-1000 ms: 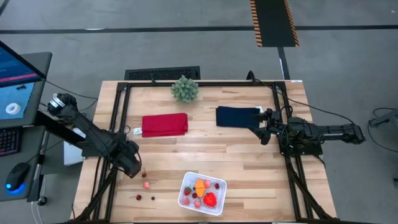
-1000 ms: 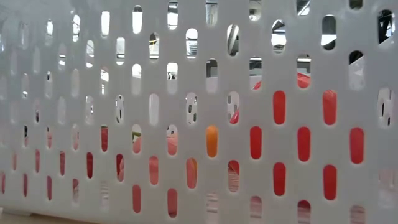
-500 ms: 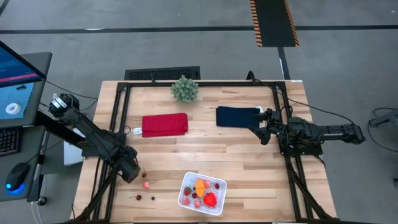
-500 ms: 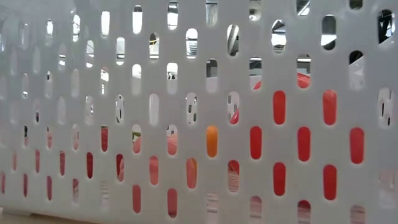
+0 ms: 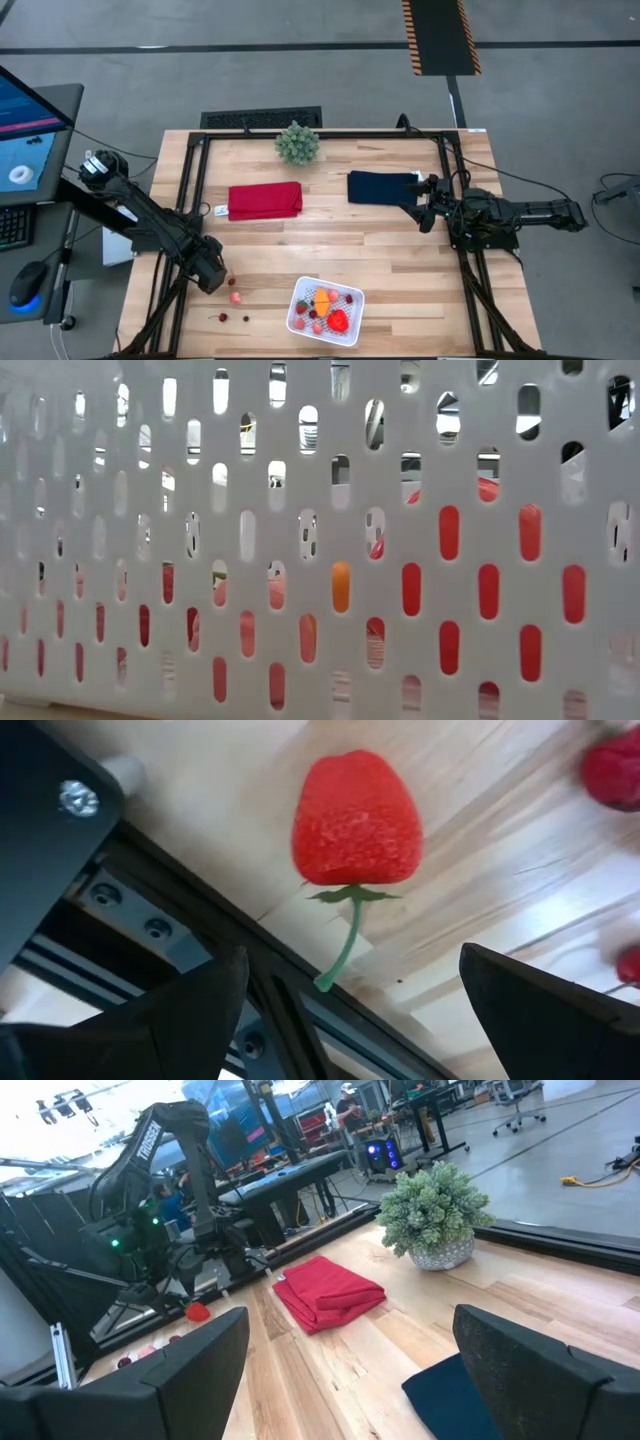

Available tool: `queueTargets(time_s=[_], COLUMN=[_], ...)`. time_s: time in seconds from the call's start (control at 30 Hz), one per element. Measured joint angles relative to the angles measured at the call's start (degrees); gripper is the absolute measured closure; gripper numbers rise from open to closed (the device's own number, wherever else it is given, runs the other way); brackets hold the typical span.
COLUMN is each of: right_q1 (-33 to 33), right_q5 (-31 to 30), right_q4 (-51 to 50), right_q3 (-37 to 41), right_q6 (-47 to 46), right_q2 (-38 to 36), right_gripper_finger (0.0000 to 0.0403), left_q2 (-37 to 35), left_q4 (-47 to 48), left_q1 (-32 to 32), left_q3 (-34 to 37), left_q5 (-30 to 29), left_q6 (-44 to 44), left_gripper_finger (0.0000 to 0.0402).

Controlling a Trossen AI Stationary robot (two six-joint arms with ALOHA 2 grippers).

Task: Pick and placing Produce into tupperware
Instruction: Put the strawberry into the white bin

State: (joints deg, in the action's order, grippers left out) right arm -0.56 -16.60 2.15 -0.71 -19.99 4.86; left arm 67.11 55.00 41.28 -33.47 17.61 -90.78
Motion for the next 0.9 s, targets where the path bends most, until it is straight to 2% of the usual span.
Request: queueTargets(time_s=[0.23, 0.37, 0.53, 0.9], right_q1=[0.01, 0.02, 0.0, 0.01], right_q5=[0.0, 0.0, 0.0, 0.01], right_q4=[0.0, 0.0, 0.0, 0.0], right_q3=[0.0, 0.0, 0.0, 0.0], right_q6=[0.02, 0.0, 0.01, 0.0], right_q2=[0.0, 0.0, 0.0, 0.0], right_gripper_finger=[0.0029, 0.0029, 0.0029, 0.0029], left_q2=[0.0, 0.0, 0.0, 0.0], left_q4=[0.38, 0.55, 0.53, 0.38], left_q1=[0.0, 0.0, 0.0, 0.0], left_q3=[-0.02, -0.02, -0.04, -0.04], left_q5=[-0.31, -0.33, -0.35, -1.17], left_q6=[0.12, 0.2, 0.12, -0.54], left_gripper_finger=[0.0051, 0.0075, 0.013, 0.0284])
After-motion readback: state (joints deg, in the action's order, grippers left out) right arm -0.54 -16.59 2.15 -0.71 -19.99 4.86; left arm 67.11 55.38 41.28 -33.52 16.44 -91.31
